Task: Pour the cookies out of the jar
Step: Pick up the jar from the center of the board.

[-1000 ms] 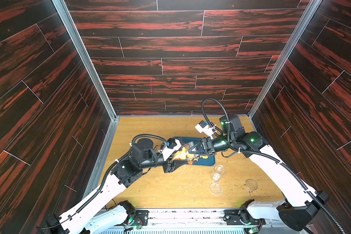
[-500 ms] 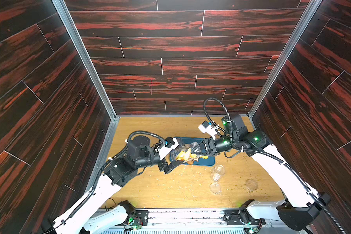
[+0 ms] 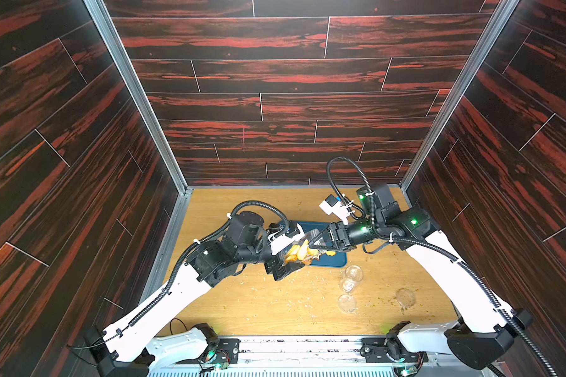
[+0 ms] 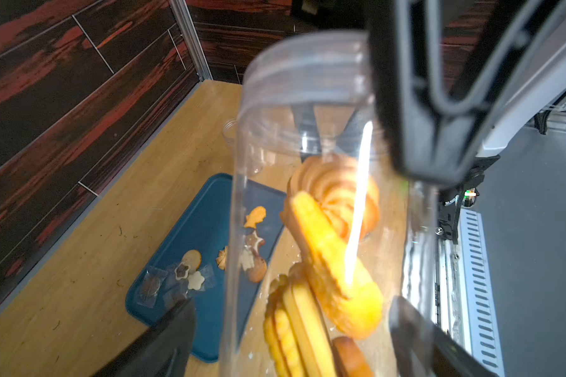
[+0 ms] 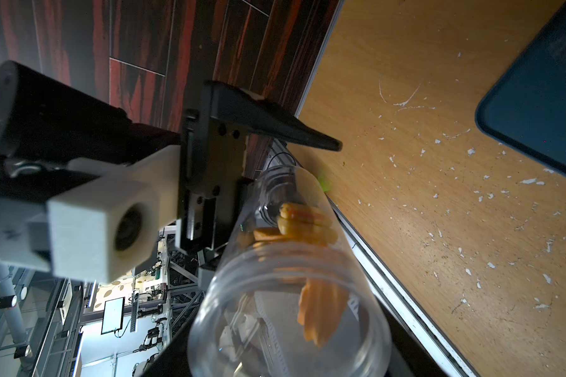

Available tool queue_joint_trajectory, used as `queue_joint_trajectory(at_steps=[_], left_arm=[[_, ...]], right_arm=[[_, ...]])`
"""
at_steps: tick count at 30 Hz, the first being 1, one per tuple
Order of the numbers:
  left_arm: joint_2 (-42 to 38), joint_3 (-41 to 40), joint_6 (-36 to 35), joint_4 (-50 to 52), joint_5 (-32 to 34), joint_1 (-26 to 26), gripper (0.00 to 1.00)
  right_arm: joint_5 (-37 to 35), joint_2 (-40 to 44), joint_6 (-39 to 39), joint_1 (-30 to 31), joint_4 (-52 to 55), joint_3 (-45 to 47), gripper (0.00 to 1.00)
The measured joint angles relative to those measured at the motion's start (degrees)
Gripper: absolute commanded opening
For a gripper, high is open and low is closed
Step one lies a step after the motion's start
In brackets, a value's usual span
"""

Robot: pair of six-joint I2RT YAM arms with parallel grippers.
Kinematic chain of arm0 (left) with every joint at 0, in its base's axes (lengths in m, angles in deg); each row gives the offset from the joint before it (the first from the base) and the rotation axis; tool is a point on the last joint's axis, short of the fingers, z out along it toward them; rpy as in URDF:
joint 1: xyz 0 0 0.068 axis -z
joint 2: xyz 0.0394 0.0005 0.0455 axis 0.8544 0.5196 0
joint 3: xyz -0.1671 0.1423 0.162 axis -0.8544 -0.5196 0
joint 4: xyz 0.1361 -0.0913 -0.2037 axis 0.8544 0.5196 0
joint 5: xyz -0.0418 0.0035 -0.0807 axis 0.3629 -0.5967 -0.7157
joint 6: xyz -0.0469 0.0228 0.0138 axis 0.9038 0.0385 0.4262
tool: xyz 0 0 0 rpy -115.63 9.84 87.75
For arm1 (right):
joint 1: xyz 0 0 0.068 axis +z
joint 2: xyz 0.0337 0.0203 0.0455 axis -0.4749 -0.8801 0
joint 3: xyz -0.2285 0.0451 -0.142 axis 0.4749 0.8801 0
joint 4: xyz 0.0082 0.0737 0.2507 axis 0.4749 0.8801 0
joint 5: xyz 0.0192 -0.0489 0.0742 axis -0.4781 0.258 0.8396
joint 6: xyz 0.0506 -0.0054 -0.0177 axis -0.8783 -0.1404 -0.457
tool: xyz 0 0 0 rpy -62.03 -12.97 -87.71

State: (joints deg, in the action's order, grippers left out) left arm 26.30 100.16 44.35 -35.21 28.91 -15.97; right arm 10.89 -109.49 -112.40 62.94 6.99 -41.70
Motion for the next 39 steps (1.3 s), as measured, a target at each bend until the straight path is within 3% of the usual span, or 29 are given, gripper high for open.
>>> queue_joint_trajectory(at_steps=[8,12,19,31,39], left_arm=[[0.44,0.35,-1.11,1.66,0.59,0.11,0.73],[0.44,0.35,-1.57,2.01,0.57,0.24,0.45],[0.20,0.33,-1.70,2.05,0.55,0.28,0.45],[-0.52,-0.79,-0.68,1.81,1.79,0.31,0.44],[-0.94,-1.20,-0.02,1.86,2.08,0.31,0.44]], right_arm=[[-0.37,0.00,0.09,0.00,0.09,-0.57,0.58],[-0.48,-0.02,-0.04,-0.02,0.02,-0.61,0.58],[-0.31,-0.22,-0.11,0.00,0.11,-0.81,0.66],[0.00,-0.31,0.15,-0.15,0.13,-0.94,0.89],[0.74,-0.31,-0.07,-2.54,0.44,-1.14,0.86]])
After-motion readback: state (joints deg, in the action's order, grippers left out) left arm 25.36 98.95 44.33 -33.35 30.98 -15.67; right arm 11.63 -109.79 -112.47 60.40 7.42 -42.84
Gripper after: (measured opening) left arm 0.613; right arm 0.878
